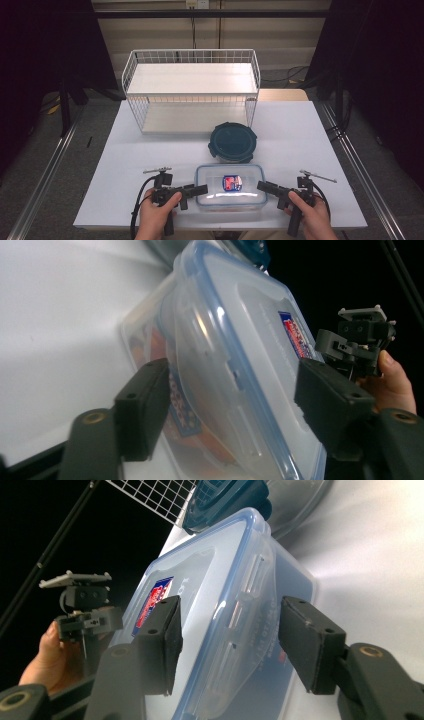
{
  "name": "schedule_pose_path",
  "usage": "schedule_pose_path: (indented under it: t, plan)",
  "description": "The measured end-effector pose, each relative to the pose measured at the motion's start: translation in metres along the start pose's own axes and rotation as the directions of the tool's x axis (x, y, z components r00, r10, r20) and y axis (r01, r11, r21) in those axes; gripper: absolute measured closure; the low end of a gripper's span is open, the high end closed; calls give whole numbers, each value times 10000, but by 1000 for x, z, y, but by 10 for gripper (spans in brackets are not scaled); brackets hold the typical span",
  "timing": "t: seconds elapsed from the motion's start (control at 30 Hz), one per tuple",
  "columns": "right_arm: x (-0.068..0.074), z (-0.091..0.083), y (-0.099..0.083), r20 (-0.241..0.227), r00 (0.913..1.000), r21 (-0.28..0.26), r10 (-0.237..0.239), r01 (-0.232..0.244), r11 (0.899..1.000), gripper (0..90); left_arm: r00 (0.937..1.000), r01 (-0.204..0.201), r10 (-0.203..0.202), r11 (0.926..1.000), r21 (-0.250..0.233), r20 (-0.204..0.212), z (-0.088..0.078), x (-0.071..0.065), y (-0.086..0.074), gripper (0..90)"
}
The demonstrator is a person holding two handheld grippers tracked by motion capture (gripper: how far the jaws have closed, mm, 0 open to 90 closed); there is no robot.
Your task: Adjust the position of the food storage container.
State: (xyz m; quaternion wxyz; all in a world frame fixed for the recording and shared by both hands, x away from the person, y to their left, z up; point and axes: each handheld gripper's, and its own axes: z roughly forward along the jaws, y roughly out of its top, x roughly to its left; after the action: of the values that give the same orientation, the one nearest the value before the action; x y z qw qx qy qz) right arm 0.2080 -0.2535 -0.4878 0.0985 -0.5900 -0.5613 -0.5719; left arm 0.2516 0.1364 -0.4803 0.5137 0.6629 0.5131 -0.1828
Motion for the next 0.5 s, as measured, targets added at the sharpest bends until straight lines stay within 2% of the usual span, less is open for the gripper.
schedule_pose_path:
  t: [0.07, 0.17, 0.2, 0.23, 0.27, 0.3, 0.4, 0.43, 0.5]
  plan:
    - [-1, 0, -2, -71, 9998, -96, 161, -162, 9998, 453, 9996, 281, -281, 9995, -171, 54, 1, -1, -3, 261]
    - [0, -1, -3, -49, 9995, -105, 308, -309, 9995, 457, 9994, 347, -347, 9993, -145, 22, 1, -2, -3, 267]
    - [0, -1, -4, -74, 9985, -161, 543, -544, 9984, 464, 9984, 559, -559, 9980, -280, -22, 0, -2, -4, 276]
    - [0, -1, -4, -74, 9985, -161, 543, -544, 9984, 464, 9984, 559, -559, 9980, -280, -22, 0, -2, -4, 283]
    - [0, -1, -5, -112, 9977, -187, 661, -663, 9976, 467, 9972, 748, -748, 9966, -352, 34, -1, -2, -5, 283]
    - [0, -1, -5, -149, 9961, -229, 875, -879, 9959, 476, 9968, 793, -792, 9960, -414, 52, -1, -1, -5, 305]
    - [0, -2, -7, -71, 9947, -303, 1024, -1025, 9943, 482, 9955, 944, -946, 9941, -536, -19, -4, -3, -6, 358]
    - [0, -3, -8, -102, 9905, -444, 1375, -1378, 9895, 498, 9949, 1004, -1009, 9929, -634, -50, -5, -4, -6, 372]
    - [0, -3, -9, -84, 9896, -487, 1438, -1440, 9884, 502, 9945, 1038, -1045, 9923, -680, -74, -6, -4, -7, 377]
